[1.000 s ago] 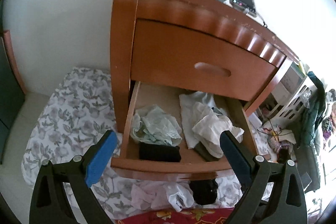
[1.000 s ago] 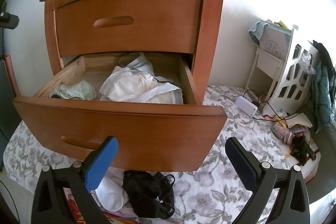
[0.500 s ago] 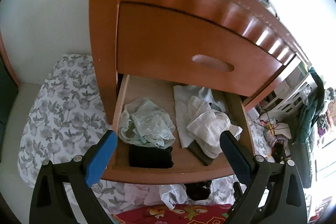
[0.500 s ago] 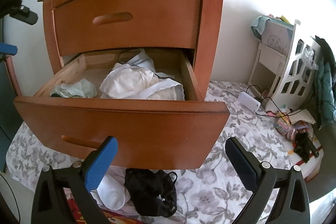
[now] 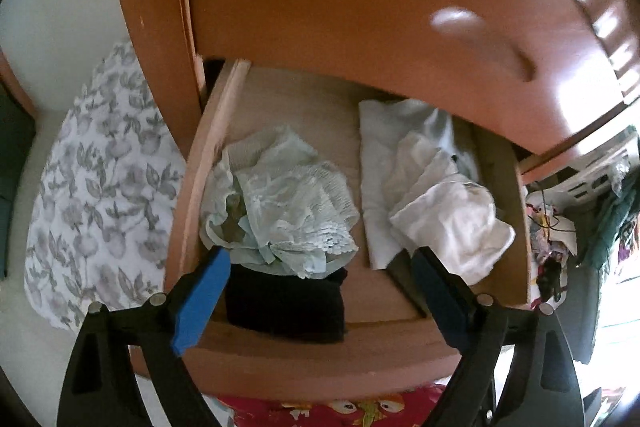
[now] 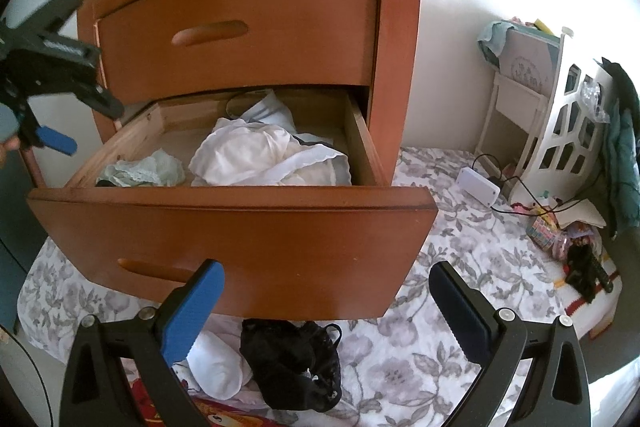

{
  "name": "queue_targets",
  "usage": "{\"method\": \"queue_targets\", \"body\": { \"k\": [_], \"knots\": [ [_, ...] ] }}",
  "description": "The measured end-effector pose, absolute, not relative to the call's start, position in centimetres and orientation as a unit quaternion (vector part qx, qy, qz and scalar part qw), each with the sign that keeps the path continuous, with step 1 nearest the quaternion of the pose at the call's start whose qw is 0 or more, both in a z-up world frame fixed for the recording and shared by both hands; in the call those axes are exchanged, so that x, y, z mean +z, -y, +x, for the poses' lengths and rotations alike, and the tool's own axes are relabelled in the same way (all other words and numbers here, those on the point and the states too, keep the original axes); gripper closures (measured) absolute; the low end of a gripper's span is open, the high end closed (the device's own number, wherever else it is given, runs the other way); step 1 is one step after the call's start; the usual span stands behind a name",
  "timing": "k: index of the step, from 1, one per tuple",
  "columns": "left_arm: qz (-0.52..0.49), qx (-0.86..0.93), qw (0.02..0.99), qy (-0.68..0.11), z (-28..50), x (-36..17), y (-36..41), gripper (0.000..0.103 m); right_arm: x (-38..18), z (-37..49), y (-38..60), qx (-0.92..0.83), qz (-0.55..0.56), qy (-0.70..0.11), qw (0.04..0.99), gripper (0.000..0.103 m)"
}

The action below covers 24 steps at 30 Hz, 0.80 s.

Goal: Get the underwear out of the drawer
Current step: 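Move the left tool back up into the open drawer, then lower the open left tool onto the pale green lace garment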

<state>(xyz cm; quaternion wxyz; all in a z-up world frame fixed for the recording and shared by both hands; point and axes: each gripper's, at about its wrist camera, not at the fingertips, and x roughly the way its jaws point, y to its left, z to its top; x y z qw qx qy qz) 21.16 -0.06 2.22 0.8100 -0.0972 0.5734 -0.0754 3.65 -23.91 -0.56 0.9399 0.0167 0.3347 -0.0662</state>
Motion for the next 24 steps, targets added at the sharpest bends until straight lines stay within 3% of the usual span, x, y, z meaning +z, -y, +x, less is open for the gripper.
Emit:
{"method": "queue_targets", "body": {
  "k": [15, 17, 24],
  "knots": [
    [-0.05, -0.054, 0.781, -0.62, 23.9, -1.4, 1.4, 0.013, -1.0, 3.9, 24.4, -0.059, 0.034, -0.346, 0.936, 0.0],
    [-0.048, -0.052, 0.778, -0.624, 24.2, -1.7, 1.5, 0.021, -1.0, 3.9, 24.6, -0.058, 0.039, -0.347, 0.935, 0.0],
    [-0.04, -0.045, 0.771, -0.634, 25.1, -2.9, 1.7, 0.023, -1.1, 4.1, 24.8, -0.058, 0.046, -0.351, 0.933, 0.0]
  ]
}}
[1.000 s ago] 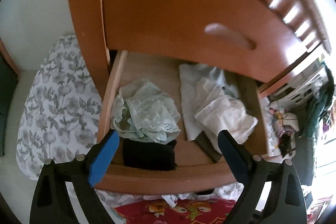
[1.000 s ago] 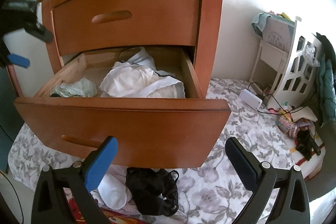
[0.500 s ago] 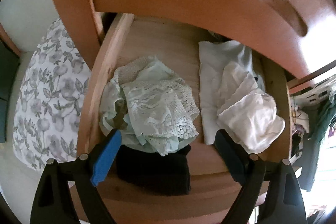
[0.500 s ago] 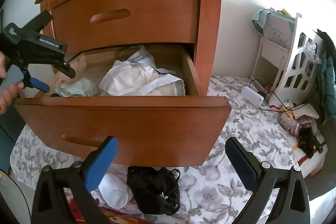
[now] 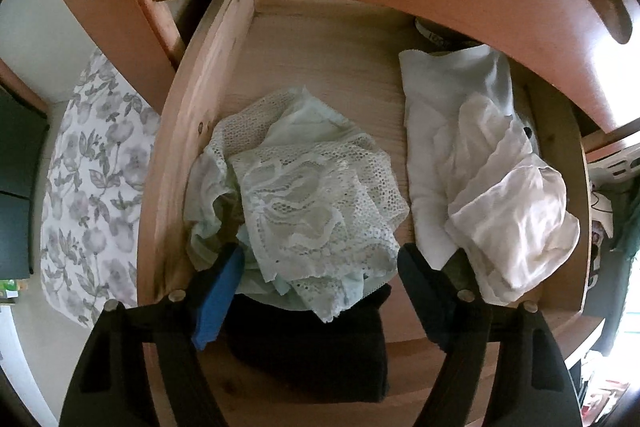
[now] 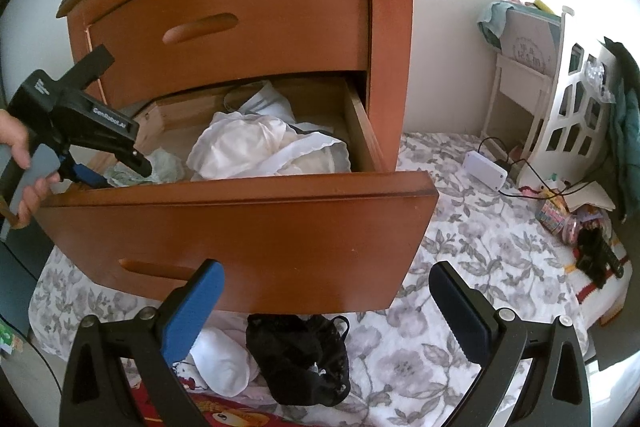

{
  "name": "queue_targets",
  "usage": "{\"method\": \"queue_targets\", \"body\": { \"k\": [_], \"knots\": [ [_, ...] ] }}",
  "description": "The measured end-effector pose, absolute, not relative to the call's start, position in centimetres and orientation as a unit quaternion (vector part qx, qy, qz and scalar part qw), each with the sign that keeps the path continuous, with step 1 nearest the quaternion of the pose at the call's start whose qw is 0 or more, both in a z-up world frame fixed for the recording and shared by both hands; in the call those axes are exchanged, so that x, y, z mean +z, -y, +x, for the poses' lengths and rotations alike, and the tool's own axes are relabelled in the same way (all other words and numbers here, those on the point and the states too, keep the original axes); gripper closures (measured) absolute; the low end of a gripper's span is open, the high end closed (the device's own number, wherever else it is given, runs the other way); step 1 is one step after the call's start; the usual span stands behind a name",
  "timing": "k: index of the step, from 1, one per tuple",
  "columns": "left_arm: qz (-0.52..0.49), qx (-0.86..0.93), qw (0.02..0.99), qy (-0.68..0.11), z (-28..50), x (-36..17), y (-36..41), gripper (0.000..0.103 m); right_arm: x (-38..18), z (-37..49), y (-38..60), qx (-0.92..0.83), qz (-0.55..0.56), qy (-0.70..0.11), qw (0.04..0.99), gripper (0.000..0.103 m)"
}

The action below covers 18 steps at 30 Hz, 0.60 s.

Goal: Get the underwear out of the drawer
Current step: 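Lower the open left tool onto the pale green lace garment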

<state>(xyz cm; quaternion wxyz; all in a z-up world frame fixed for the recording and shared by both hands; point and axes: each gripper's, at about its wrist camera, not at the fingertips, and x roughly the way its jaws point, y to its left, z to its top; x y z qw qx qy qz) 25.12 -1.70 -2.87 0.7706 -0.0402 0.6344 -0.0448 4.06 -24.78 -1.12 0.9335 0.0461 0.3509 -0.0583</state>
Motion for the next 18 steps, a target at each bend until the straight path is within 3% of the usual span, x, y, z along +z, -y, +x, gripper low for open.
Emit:
{"method": "queue_targets", "body": {
  "k": [6, 11, 14, 18],
  "knots": [
    [-0.042, -0.047, 0.77, -0.635, 25.5, -3.5, 2.1, 0.042, -1.1, 4.0, 24.8, -0.059, 0.046, -0.351, 0.933, 0.0],
    [-0.044, -0.044, 0.776, -0.627, 25.0, -3.9, 1.5, 0.073, -1.1, 4.1, 24.8, -0.058, 0.047, -0.351, 0.933, 0.0],
    [-0.05, -0.04, 0.785, -0.617, 24.8, -3.8, 0.7, 0.085, -1.1, 4.1, 24.8, -0.059, 0.048, -0.351, 0.933, 0.0],
    [-0.061, -0.039, 0.794, -0.603, 24.6, -3.8, -0.5, 0.092, -1.2, 4.1, 24.8, -0.06, 0.05, -0.352, 0.933, 0.0]
  ]
}}
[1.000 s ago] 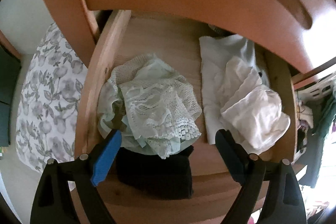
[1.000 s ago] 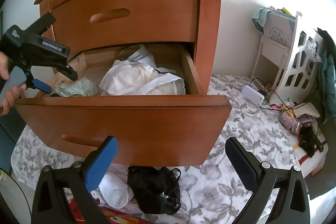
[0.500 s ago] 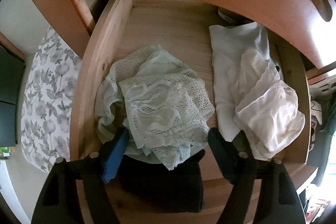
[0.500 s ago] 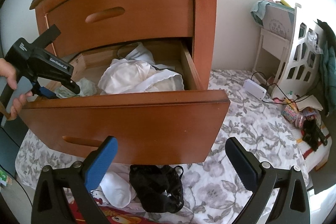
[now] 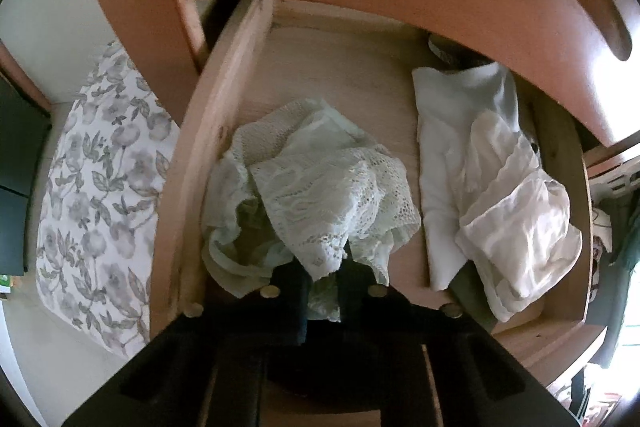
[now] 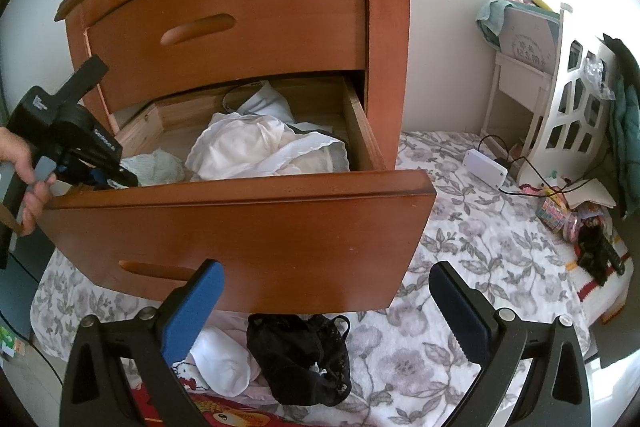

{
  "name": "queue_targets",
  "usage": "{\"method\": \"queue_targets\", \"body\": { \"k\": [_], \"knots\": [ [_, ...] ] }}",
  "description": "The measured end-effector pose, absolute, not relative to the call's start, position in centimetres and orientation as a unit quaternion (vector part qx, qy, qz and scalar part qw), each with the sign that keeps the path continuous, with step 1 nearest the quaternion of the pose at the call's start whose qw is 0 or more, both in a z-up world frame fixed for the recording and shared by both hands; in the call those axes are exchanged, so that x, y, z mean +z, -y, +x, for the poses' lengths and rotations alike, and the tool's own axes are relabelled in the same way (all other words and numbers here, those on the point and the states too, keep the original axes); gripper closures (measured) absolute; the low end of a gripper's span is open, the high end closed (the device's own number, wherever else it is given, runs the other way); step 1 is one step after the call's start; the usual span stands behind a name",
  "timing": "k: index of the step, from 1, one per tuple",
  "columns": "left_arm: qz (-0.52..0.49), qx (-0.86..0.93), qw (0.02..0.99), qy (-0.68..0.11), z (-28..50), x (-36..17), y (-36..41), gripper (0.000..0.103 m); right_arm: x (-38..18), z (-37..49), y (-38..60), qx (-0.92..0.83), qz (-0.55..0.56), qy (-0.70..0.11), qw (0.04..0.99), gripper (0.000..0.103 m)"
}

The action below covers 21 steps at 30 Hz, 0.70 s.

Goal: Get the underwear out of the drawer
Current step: 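Lower the open left tool onto the pale green lace garment, then close the left tool on the pale green lace garment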

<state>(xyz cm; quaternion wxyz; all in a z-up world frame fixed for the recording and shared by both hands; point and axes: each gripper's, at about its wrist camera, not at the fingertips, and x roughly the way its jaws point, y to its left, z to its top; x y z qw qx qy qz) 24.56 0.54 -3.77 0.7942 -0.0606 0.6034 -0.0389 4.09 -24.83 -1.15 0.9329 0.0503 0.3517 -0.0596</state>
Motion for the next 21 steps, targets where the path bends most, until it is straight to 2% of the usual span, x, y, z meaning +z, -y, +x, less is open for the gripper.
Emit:
{"method": "queue_targets", "body": {
  "k": [21],
  "knots": [
    [-0.066, -0.052, 0.876, -0.474, 20.9, 1.2, -2.8, 0.095, -1.0, 3.9, 24.9, -0.067, 0.046, -0.347, 0.934, 0.0]
  ]
}}
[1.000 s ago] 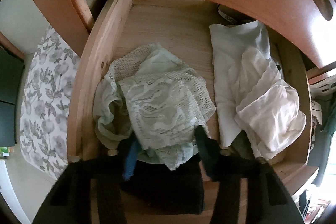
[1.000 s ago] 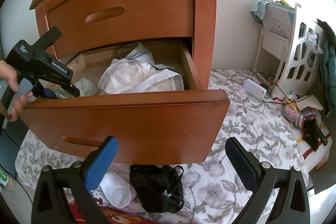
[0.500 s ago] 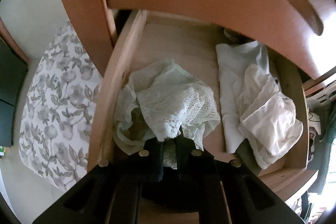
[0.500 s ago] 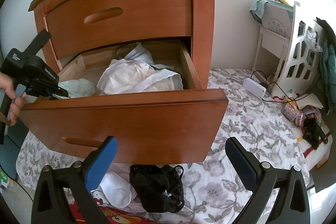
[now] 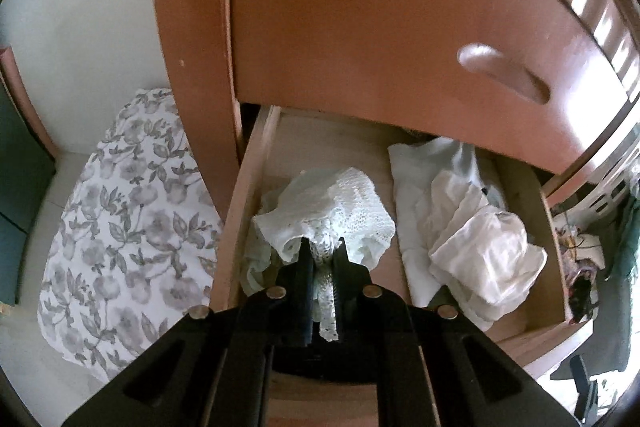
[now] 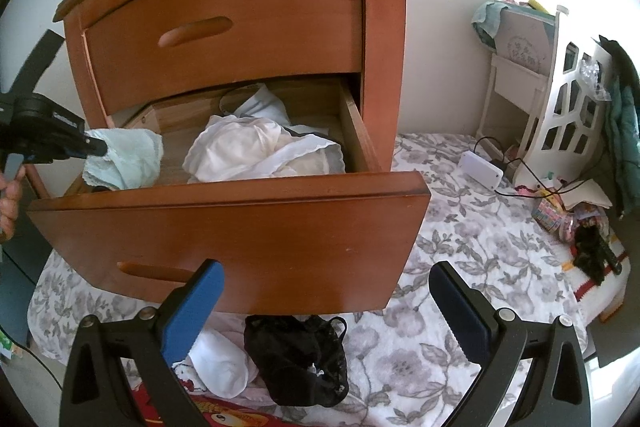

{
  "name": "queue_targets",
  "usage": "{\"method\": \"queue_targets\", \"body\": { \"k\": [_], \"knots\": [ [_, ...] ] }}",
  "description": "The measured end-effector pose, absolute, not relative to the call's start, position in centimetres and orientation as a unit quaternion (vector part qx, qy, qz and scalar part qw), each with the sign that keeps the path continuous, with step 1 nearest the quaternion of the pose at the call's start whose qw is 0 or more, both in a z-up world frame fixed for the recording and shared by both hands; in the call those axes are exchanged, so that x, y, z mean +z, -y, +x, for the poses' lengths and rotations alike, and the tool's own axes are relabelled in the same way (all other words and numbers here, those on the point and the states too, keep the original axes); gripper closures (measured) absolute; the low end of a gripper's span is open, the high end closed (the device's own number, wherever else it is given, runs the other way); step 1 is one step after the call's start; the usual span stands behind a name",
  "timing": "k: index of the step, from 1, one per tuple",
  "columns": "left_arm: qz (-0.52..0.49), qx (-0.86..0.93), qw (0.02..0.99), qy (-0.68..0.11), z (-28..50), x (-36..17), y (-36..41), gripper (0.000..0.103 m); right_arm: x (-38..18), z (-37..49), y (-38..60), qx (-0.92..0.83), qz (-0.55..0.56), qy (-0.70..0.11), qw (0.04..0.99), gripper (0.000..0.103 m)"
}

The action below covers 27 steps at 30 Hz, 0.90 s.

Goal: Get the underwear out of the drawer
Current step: 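Close the left tool on the pale green lace garment, then lift the pale green lace garment out of the drawer with the left tool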

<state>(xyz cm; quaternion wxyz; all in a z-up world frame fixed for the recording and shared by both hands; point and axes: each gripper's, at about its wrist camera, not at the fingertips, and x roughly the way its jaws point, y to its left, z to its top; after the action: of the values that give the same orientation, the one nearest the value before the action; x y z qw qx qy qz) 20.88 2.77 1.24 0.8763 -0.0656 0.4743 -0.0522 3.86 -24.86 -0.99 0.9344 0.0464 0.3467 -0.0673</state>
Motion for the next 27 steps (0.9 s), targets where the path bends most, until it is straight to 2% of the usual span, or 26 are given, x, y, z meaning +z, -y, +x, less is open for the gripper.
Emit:
{"method": "queue_targets", "body": {
  "k": [27],
  "knots": [
    [-0.1, -0.107, 0.928, -0.344, 14.9, 11.2, -3.1, 0.095, -0.7, 3.6, 24.2, -0.079, 0.025, -0.339, 0.937, 0.0]
  ]
}}
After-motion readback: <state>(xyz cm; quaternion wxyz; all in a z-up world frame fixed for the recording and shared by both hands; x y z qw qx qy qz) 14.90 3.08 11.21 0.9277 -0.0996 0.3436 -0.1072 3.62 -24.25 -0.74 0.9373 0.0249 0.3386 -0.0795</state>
